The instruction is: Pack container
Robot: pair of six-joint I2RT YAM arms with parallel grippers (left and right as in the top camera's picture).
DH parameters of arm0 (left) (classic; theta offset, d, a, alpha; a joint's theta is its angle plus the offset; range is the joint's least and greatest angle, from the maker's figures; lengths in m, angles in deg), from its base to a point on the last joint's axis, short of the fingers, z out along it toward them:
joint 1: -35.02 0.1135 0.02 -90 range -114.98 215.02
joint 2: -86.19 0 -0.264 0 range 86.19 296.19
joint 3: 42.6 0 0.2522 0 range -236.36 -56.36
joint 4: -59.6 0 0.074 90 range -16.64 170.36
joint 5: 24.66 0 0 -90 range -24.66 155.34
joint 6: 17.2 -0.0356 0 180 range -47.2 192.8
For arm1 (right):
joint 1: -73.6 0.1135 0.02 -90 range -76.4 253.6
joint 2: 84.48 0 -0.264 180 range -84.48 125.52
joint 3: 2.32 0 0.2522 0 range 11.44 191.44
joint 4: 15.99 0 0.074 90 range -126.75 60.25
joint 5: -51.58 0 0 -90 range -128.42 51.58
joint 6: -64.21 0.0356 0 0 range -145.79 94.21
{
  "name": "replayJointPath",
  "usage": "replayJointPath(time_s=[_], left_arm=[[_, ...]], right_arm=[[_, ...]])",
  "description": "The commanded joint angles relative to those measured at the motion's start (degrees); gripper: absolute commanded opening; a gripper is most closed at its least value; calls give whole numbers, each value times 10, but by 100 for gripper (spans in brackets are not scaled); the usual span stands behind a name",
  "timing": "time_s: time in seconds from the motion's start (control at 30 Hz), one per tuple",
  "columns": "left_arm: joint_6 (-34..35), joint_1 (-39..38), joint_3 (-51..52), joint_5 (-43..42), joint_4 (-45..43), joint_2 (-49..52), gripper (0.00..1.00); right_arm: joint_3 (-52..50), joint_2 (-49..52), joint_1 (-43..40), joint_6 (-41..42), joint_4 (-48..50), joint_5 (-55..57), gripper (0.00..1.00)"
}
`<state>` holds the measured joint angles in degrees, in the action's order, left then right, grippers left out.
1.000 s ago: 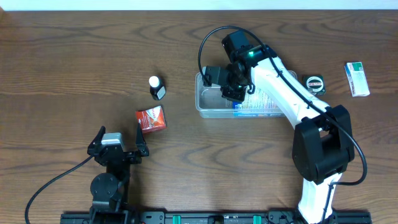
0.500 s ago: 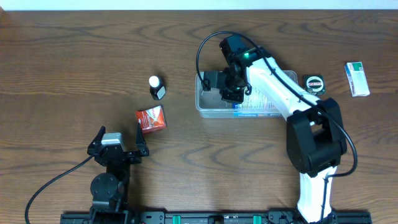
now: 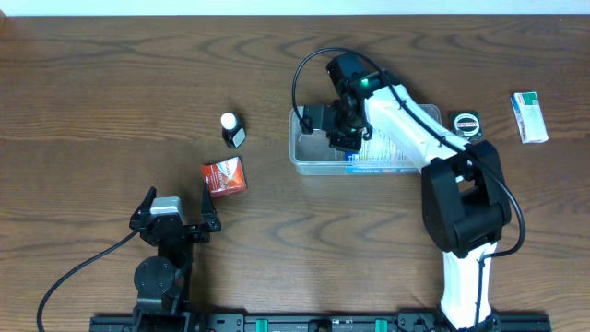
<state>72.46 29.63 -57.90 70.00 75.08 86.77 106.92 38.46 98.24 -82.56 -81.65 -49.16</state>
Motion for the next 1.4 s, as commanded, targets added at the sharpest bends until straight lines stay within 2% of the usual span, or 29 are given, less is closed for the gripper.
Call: replayJointPath(time_s=[0.0, 0.43, 0.77, 0.97, 1.17, 1.37], left_arm=[[-9, 2, 13, 5, 19, -3, 98], [-10, 2, 13, 4, 19, -3, 98], [-10, 2, 13, 5, 19, -3, 98], [-10, 2, 13, 4, 19, -3, 98], [-10, 2, 13, 4, 19, -3, 98], [-10, 2, 13, 4, 19, -3, 98]], right_arm=[[7, 12, -6, -10, 0, -2, 1], [7, 38, -7, -12, -10, 4, 1], [8, 38, -7, -14, -37, 99, 1], [12, 38, -6, -10, -36, 106, 1], [57, 38, 4, 54, -45, 74, 1], [165, 38, 12, 171, -106, 56, 1]])
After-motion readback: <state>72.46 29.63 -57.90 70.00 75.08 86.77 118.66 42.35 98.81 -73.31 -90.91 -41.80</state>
